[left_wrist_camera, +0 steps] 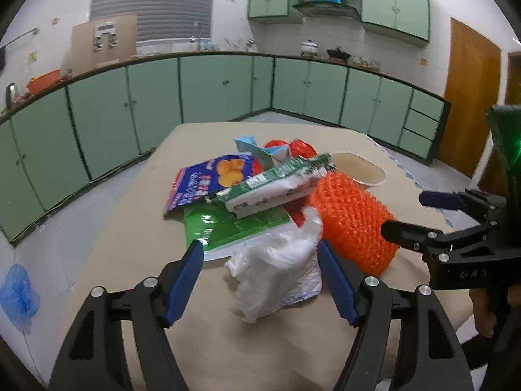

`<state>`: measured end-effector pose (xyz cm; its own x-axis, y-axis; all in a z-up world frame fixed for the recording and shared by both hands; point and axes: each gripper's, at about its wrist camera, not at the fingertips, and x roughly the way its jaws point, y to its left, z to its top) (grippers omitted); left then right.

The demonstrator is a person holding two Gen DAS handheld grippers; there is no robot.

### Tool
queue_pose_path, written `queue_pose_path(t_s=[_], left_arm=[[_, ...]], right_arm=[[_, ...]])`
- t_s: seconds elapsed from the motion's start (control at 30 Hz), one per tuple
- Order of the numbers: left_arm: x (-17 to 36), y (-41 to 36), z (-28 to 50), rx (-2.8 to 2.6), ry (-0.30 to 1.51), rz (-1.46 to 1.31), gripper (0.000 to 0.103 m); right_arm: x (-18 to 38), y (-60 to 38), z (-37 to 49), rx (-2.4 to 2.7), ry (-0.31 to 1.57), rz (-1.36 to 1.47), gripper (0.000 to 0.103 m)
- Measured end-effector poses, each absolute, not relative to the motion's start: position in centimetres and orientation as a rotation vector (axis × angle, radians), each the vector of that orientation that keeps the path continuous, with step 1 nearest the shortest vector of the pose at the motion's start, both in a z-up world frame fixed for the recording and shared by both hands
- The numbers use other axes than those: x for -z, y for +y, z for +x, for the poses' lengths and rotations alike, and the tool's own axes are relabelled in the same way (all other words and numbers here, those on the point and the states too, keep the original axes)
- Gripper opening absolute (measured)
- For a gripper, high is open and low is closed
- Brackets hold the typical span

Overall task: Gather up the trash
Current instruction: 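Grasp the white plastic bag with the left gripper while the right gripper grasps the orange mesh net, then carry the white bag and orange net to the bin and release both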

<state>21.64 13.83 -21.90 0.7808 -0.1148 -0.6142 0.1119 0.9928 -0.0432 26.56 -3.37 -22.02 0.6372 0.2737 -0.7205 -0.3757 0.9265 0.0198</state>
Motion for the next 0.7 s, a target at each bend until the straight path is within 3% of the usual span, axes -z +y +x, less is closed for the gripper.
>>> queue_pose_path(t_s=[0.1, 0.13, 0.17, 0.2, 0.23, 0.27, 0.37, 0.63, 0.7], left_arm=[[22.4, 13.4, 22.4, 0.144, 0.677, 0.007, 0.071], [22.5, 13.3, 22.6, 0.153, 0.682, 0.007, 0.065], [22.7, 13.3, 22.8, 0.162, 0.692, 0.007, 0.044], [22.9, 13.3, 23.0, 0.169, 0.706, 0.002, 0.03], [23.0, 13.4, 23.2, 0.179, 0.716, -0.013, 0.017], [23.1, 13.5, 23.1, 0.176, 0.711, -0.019, 0.012], [23.1, 13.8, 22.8, 0.175, 0.701, -0.031, 0.005], [21.1, 15.0, 21.2, 0.145, 0.641, -0.064, 0.004], [21.1, 15.0, 21.2, 0.141, 0.646, -0.062, 0.004]], right_arm=[[22.2, -3.5, 26.7, -0.371, 0.803, -0.13, 0.092], [22.2, -3.4, 26.8, -0.372, 0.803, -0.131, 0.092], [22.3, -3.4, 26.8, -0.372, 0.803, -0.133, 0.092], [22.3, -3.3, 26.8, -0.373, 0.803, -0.136, 0.092], [22.3, -3.2, 26.8, -0.374, 0.803, -0.138, 0.092], [22.4, -3.2, 26.8, -0.376, 0.804, -0.137, 0.092], [22.5, -3.1, 26.8, -0.382, 0.809, -0.138, 0.092], [23.4, -1.6, 27.0, -0.408, 0.821, -0.17, 0.091], [23.9, -1.5, 27.3, -0.426, 0.856, -0.166, 0.068]])
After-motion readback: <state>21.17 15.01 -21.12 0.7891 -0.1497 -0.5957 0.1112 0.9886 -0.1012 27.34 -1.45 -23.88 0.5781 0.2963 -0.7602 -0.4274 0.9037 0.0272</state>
